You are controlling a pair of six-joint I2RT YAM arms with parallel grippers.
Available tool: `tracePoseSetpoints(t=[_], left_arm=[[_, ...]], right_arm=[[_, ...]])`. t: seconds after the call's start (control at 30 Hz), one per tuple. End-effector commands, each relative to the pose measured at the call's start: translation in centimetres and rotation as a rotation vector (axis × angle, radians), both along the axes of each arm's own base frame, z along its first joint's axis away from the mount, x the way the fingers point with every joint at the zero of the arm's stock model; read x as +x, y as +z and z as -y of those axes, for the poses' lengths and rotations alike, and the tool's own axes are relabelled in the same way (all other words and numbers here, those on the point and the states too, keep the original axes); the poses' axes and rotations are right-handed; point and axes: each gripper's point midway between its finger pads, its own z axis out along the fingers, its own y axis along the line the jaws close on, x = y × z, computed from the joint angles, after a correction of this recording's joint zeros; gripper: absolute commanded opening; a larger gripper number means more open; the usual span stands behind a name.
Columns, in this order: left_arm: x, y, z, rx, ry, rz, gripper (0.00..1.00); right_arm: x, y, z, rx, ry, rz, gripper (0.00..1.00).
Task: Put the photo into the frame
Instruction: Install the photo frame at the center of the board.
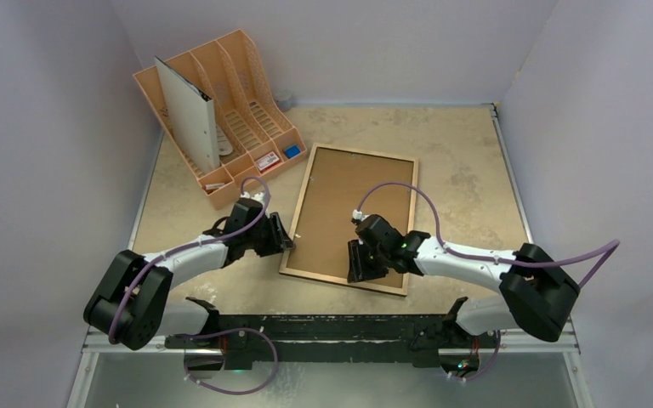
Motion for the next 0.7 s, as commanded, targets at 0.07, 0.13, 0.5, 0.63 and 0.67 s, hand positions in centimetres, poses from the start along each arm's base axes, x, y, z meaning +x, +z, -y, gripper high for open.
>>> tracePoseSetpoints(t=[0.07, 0.13, 0.5, 0.63, 0.67], left_arm=[[-1.4, -1.8, -0.8, 0.046, 0.001, -0.059, 0.39], [-1.4, -1.8, -0.7, 0.044, -0.001, -0.059, 0.39], [-1.4, -1.5, -0.6, 0.031, 0.000, -0.053, 0.39], [-1.5, -1.2, -0.1, 0.004, -0.018, -0.051, 0.39], [-1.5, -1.0, 0.2, -0.013, -0.029, -0.042, 0.39]], right_arm=[[-3.1, -2.3, 0.7, -0.018, 0.067, -0.132, 0.42], [-3.2, -2.3, 0.4, 0.000, 0.071, -0.137, 0.41], [-1.4, -0.6, -0.2, 0.022, 0.000, -0.063, 0.45], [2.0, 0.8, 1.5, -0.078, -0.156, 0.069, 0.53], [2.9, 1.3, 1.9, -0.095, -0.199, 0.103, 0.55]])
